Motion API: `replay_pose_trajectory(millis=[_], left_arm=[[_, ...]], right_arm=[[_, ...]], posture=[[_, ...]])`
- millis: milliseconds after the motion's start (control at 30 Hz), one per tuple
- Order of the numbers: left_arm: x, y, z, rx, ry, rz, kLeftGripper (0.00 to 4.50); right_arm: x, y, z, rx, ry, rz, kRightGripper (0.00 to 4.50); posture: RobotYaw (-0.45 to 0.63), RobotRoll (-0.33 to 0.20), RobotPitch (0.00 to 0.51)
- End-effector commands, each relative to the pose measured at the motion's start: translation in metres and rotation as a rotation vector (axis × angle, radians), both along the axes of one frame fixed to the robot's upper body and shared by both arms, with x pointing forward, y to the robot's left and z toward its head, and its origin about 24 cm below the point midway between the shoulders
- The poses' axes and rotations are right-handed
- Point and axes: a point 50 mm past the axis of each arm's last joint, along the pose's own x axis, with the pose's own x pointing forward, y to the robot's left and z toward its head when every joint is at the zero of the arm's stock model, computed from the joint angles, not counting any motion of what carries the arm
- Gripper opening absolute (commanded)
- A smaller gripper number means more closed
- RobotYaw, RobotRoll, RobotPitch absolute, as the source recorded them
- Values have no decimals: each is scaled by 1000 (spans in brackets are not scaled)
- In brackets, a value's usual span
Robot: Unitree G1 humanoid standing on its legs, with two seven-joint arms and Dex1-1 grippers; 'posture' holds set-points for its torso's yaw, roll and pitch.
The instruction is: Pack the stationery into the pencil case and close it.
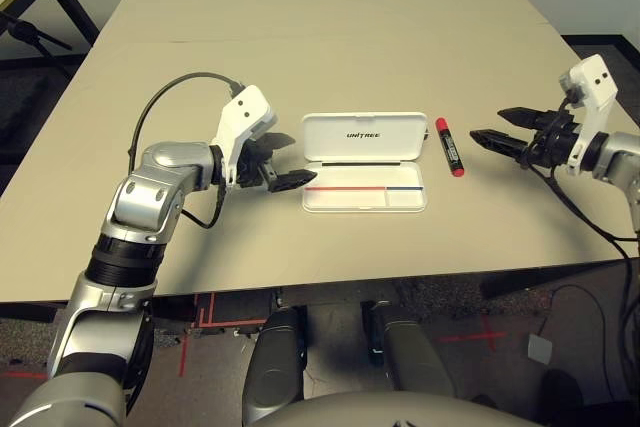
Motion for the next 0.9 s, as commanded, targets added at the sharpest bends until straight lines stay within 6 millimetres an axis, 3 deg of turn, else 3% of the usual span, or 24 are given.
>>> replay_pose_trajectory(millis=[33, 200, 533, 900], left_arm=[[-2, 8, 0, -16, -3, -11, 4479], [-7, 9, 3, -39, -8, -76, 4479], [-15, 8, 8, -43, -18, -141, 4479], [-23, 8, 11, -41, -53, -214, 4479]], right_arm=[[0, 3, -4, 43, 26, -101, 4500], [5, 18, -9, 133, 89, -173, 4500], [25, 34, -27, 70, 169, -280, 4500], [39, 47, -42, 19, 204, -270, 4500]], posture=[[-43, 0, 153], [-41, 0, 153], [-10, 0, 161], [12, 0, 160]])
